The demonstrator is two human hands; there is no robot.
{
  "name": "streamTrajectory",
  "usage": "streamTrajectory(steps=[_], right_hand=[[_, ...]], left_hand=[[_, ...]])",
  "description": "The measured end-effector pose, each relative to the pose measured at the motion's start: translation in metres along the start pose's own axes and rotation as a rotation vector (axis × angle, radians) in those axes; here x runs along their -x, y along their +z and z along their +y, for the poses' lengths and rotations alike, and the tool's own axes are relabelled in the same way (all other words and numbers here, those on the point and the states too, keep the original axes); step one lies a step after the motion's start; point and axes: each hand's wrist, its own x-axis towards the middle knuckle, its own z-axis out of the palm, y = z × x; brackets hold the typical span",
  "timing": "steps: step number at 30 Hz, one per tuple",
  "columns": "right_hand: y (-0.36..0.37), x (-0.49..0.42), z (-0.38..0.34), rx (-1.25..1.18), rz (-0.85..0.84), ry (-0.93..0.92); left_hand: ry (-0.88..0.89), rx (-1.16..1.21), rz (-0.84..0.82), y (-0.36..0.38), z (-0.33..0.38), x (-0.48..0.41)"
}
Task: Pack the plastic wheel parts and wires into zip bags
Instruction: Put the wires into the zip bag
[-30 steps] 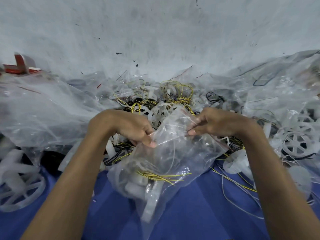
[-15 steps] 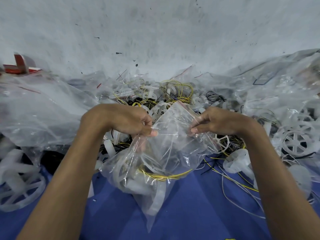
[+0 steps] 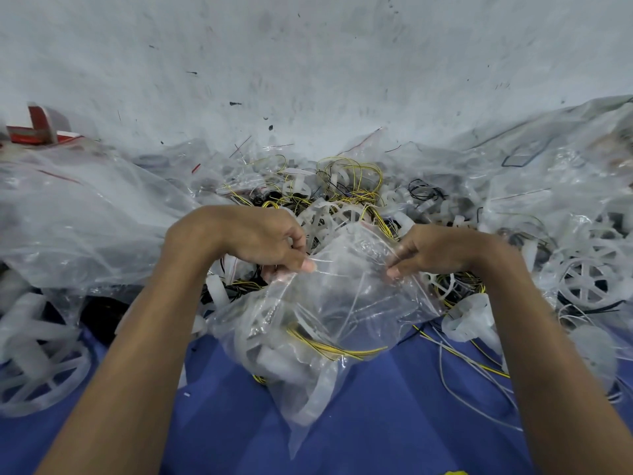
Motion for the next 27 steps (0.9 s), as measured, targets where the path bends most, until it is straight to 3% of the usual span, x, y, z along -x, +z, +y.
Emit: streamTrajectory(steps=[13, 20, 27], right_hand=[[0.000, 0.002, 0.000, 0.006, -0.037, 0.037], [-0.006, 0.014, -0.008, -0.201, -0.020, 0.019], [-0.016, 0.030, -0.032, -0.377, 0.077, -0.203]], left_hand=[[-0.028, -0.138, -0.109, 0.002, 0.000, 0.002], [-0.060, -0.147, -0.169, -0.001, -0.008, 0.004], [-0.079, 0.014, -0.148, -0.018, -0.021, 0.030]])
